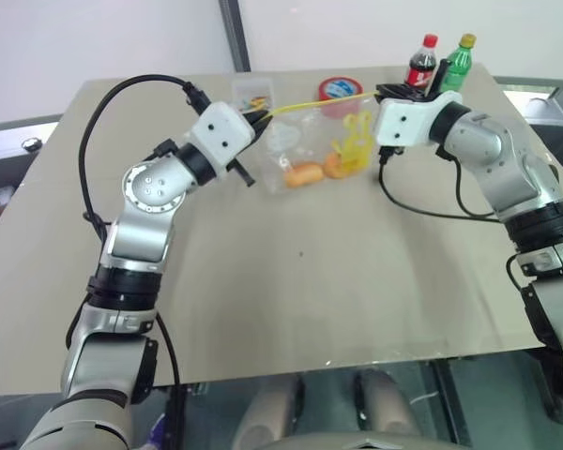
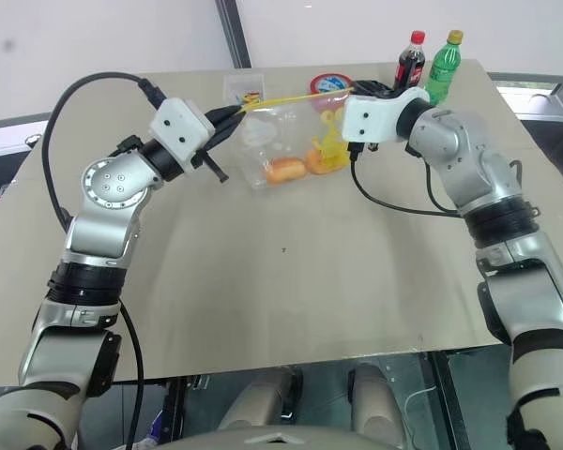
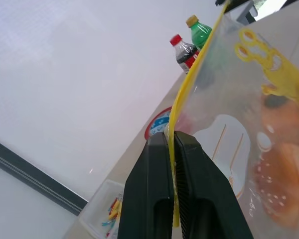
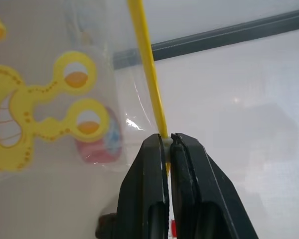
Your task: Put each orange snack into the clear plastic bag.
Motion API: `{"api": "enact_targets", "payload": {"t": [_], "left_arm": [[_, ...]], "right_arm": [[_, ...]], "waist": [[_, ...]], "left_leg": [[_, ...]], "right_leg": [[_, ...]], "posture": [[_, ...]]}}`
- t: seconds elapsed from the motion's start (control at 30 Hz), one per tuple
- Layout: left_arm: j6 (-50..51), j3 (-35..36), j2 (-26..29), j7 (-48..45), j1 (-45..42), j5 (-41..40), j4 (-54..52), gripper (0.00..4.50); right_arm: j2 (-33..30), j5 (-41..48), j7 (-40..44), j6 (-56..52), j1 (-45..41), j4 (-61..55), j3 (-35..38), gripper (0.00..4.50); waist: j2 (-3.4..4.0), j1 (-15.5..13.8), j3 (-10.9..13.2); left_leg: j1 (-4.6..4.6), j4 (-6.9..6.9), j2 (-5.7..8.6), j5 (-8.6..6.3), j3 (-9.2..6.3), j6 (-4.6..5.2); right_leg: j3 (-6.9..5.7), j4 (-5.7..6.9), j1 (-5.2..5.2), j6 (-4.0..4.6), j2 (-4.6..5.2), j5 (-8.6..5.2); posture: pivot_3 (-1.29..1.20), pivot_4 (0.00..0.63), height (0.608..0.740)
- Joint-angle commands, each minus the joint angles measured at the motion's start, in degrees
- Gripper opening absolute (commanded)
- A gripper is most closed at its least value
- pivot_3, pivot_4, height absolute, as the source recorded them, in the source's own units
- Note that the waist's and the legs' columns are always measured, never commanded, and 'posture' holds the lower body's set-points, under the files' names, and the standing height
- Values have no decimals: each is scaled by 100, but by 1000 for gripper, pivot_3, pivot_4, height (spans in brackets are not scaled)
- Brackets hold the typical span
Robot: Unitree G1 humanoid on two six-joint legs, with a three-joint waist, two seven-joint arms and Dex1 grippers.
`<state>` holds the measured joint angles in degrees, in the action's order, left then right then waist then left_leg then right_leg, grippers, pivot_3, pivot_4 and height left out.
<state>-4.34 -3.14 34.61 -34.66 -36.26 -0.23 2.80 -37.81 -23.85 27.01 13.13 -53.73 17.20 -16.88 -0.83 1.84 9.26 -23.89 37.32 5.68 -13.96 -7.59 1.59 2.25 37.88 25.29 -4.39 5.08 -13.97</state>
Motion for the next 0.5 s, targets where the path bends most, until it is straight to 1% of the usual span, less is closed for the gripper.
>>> {"api": "enact_targets", "payload": {"t": [0.03, 0.1, 0.13, 0.17, 0.2, 0.23, 0.27, 0.3, 0.33, 0.37, 0.4, 0.43, 0.47, 0.5], "left_arm": [[38, 179, 159, -155, 772, -116, -583, 0], [158, 68, 180, -400, 1496, -299, -1122, 0], [223, 28, 197, -476, 1738, -366, -1306, 0], [289, 19, 197, -489, 1991, -394, -1482, 0], [381, 31, 202, -526, 2224, -472, -1643, 361], [546, 76, 200, -600, 2442, -654, -1819, 742], [702, 131, 207, -660, 2616, -817, -1956, 986], [854, 207, 217, -692, 2733, -961, -2047, 1542], [1059, 312, 242, -739, 2841, -1152, -2128, 1954], [1221, 401, 270, -781, 2921, -1298, -2191, 2417], [1374, 480, 299, -828, 2993, -1434, -2256, 2900], [1568, 618, 356, -916, 3123, -1658, -2347, 3433], [1696, 760, 407, -999, 3252, -1847, -2437, 3885], [2002, 987, 461, -1034, 3403, -2153, -2547, 4396]], "right_arm": [[-399, 489, 511, -1022, 1120, -1312, 772, 58], [-426, 817, 923, -1646, 1995, -2316, 898, 58], [-433, 922, 1055, -1878, 2264, -2640, 948, 58], [-435, 1031, 1181, -2142, 2485, -2919, 1009, 58], [-417, 1171, 1255, -2444, 2683, -3158, 1089, 755], [-425, 1327, 1371, -2734, 2898, -3395, 1169, 951], [-450, 1484, 1493, -2964, 3094, -3600, 1239, 1344], [-445, 1642, 1577, -3190, 3241, -3750, 1324, 1996], [-447, 1803, 1655, -3389, 3383, -3872, 1431, 2396], [-471, 1908, 1714, -3507, 3489, -3957, 1520, 2907], [-509, 1991, 1761, -3582, 3582, -4027, 1594, 3359], [-483, 2233, 1826, -3781, 3715, -4105, 1768, 3921], [-455, 2465, 1877, -3959, 3840, -4172, 1953, 4346], [-484, 2766, 2034, -4054, 4018, -4247, 2166, 4500]], "waist": [[0, 31, 0], [7, 55, 17], [9, 58, 13], [14, 61, 11], [15, 60, 10], [15, 51, 11], [16, 27, 12], [16, 5, 12], [16, -7, 12], [16, -24, 13], [16, -38, 14], [17, -54, 14], [16, -70, 14], [17, -80, 14]], "left_leg": [[0, 0, 0, 0, 1, 0], [-3, -2, 1, 0, 1, 1], [-22, 1, 6, 3, 11, 2], [-2, 7, -1, 1, 16, 1], [23, -5, -3, 1, 21, 2], [26, 1, -7, 1, 22, 2], [33, 5, -8, 0, 22, 2], [35, 6, -7, -1, 20, 5], [35, 11, -8, -4, 15, 11], [45, 14, -8, -9, 11, 21], [67, 13, -8, -12, 9, 24], [90, 8, -8, -13, 10, 25], [112, 1, -8, -14, 11, 26], [120, 0, -11, -15, 9, 27]], "right_leg": [[0, 1, 0, 0, 2, 0], [1, 1, 0, 0, 4, 0], [17, 10, 26, -5, 2, 7], [22, 17, 10, -4, -2, 7], [29, 13, -8, -4, -4, 7], [29, 21, -10, -3, -9, 7], [27, 25, -16, 0, -12, 10], [24, 29, -18, 5, -11, 16], [20, 29, -23, 6, -11, 22], [15, 29, -37, 5, -12, 22], [12, 24, -61, 5, -11, 22], [12, 19, -87, 5, -11, 22], [12, 9, -107, 5, -10, 21], [9, 0, -119, 5, -10, 21]], "posture": [[0, 150, 740], [0, 150, 740], [0, 150, 740], [0, 150, 740], [0, 150, 740], [0, 150, 740], [0, 150, 740], [0, 150, 740], [0, 150, 740], [0, 150, 740], [0, 150, 740], [0, 150, 740], [0, 150, 740], [0, 150, 740]]}}
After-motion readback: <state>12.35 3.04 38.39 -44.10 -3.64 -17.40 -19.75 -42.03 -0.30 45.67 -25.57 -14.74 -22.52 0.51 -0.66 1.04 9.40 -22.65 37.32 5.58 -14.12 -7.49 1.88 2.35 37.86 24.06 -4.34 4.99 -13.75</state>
